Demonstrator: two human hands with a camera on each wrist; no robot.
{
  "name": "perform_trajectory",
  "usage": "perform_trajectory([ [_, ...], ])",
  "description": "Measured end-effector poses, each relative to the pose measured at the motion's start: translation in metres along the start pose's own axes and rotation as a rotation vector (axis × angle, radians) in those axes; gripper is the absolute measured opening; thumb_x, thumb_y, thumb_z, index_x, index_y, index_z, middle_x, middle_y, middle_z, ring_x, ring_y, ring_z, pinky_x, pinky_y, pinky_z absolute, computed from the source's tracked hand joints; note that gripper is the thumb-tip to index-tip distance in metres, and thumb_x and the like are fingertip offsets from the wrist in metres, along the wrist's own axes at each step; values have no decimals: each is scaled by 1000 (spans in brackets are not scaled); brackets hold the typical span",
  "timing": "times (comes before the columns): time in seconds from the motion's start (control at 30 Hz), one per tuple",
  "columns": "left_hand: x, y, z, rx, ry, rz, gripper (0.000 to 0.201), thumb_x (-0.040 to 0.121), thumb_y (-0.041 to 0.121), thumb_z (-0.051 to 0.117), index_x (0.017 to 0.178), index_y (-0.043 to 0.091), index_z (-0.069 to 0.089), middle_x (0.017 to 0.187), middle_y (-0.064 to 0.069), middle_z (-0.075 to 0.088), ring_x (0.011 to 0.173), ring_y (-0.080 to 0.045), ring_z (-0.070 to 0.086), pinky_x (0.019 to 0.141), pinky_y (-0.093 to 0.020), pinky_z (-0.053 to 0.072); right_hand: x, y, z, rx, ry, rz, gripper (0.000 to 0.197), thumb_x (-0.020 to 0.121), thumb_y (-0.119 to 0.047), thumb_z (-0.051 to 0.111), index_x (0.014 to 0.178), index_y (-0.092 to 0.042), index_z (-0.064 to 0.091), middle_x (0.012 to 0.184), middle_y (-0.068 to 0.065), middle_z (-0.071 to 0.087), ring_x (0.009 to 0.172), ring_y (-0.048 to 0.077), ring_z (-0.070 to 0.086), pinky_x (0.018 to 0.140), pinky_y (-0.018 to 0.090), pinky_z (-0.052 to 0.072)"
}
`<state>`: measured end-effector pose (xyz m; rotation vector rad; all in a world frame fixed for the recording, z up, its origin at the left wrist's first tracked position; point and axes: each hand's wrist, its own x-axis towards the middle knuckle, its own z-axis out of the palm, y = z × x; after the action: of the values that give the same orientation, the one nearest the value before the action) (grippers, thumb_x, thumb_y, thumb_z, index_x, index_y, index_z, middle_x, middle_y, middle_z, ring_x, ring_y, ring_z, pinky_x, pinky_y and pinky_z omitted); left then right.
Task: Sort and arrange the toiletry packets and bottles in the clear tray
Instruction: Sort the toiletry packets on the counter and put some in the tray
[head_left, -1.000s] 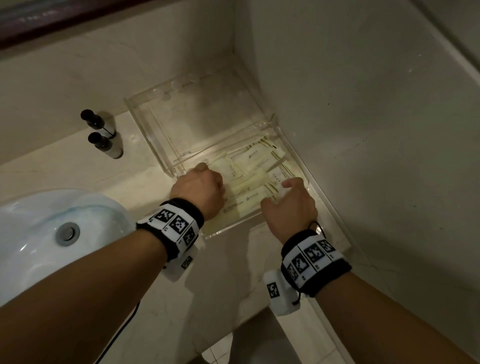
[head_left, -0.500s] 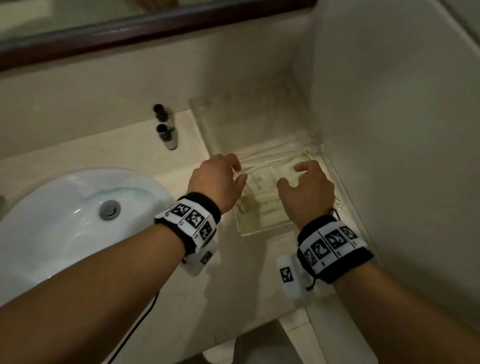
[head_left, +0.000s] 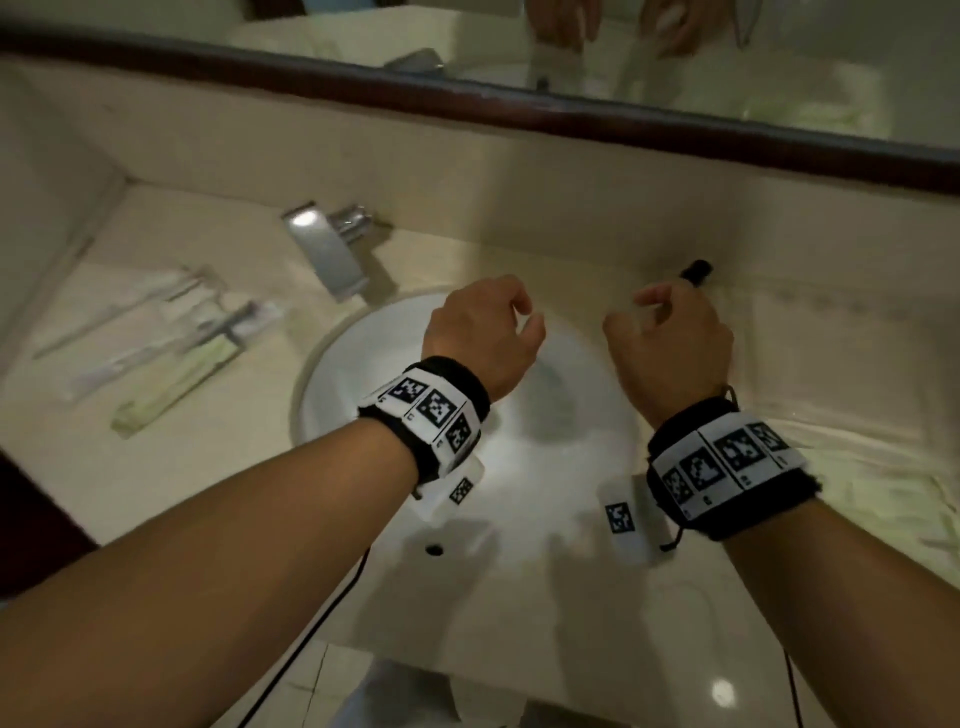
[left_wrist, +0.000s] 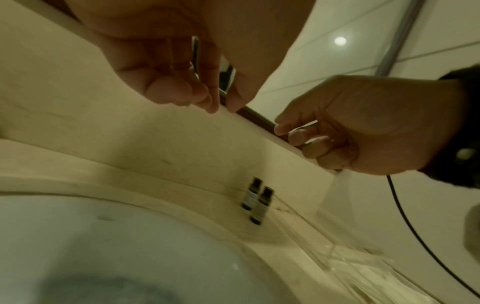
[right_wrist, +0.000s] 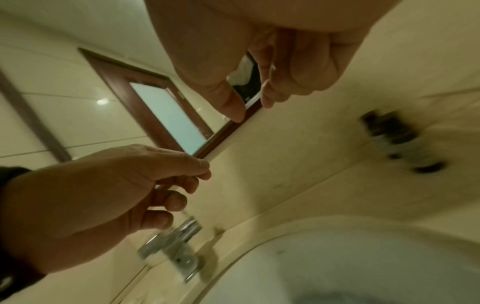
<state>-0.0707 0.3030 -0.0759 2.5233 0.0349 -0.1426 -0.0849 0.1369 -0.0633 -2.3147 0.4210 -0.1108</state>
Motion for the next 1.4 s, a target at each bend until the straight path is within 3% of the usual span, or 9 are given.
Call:
perform_trajectory([
  [0.2, -4, -107, -78, -25, 147, -170, 18, 89, 40, 59, 94, 24, 66, 90, 4, 68, 88, -21, 63, 81, -37, 52, -16, -99, 95, 16, -110, -176, 26, 80, -35, 64, 99, -17, 63, 77, -2, 60, 76, 18, 59, 72, 28, 45],
  [0.33, -11, -186, -123, -33, 212, -303, 16, 89, 38, 60, 93, 24, 66, 92, 4, 69, 88, -20, 63, 80, -36, 52, -35, -157, 163, -12, -198, -301, 24, 81, -35, 65, 98, -17, 64, 74, -6, 58, 74, 16, 56, 69, 22, 36],
  [0.47, -22, -253, -144, 25, 188, -425, 19, 90, 39, 58, 102, 24, 63, 104, 2, 65, 96, -22, 61, 84, -37, 49, -51, -192, 218, -60, -280, -396, 23, 80, -35, 65, 96, -19, 64, 75, -7, 60, 76, 14, 58, 69, 21, 36],
  [0.67, -42, -337, -142, 87, 50, -607, 33, 89, 39, 62, 120, 27, 56, 123, -1, 60, 106, -28, 60, 85, -37, 46, -67, -216, 283, -184, -448, -472, 24, 81, -32, 65, 100, -16, 62, 64, -12, 50, 76, 19, 61, 74, 33, 50],
  [0.8, -46, -363, -135, 91, 8, -662, 42, 88, 36, 67, 125, 27, 51, 123, -2, 59, 103, -30, 61, 82, -37, 48, -67, -215, 308, -276, -502, -455, 23, 83, -35, 63, 101, -21, 59, 64, -14, 52, 73, 16, 58, 68, 25, 41],
  [0.93, -45, -375, -133, 69, -13, -666, 39, 87, 34, 70, 120, 29, 50, 121, -1, 55, 97, -30, 61, 78, -37, 49, -67, -213, 323, -317, -499, -463, 22, 82, -35, 63, 100, -22, 59, 67, -10, 58, 79, 20, 62, 71, 27, 47],
  [1.1, -42, -379, -143, 79, -35, -640, 6, 89, 32, 64, 92, 30, 59, 104, 2, 57, 85, -24, 56, 73, -34, 43, -65, -218, 337, -367, -526, -477, 23, 81, -31, 64, 101, -23, 58, 75, -6, 65, 79, 20, 63, 70, 28, 50],
  [1.23, -43, -381, -157, 55, 6, -667, 10, 93, 29, 58, 84, 27, 61, 89, 4, 60, 73, -21, 54, 66, -31, 41, -59, -219, 357, -431, -639, -549, 27, 80, -26, 66, 105, -26, 57, 101, -2, 65, 91, 23, 62, 75, 29, 48],
  [1.4, -54, -390, -172, 62, 55, -718, 9, 96, 31, 57, 87, 30, 56, 89, 0, 60, 78, -26, 54, 67, -32, 41, -57, -222, 381, -523, -754, -634, 44, 77, -14, 66, 117, -27, 54, 123, -3, 53, 102, 28, 59, 81, 30, 43],
])
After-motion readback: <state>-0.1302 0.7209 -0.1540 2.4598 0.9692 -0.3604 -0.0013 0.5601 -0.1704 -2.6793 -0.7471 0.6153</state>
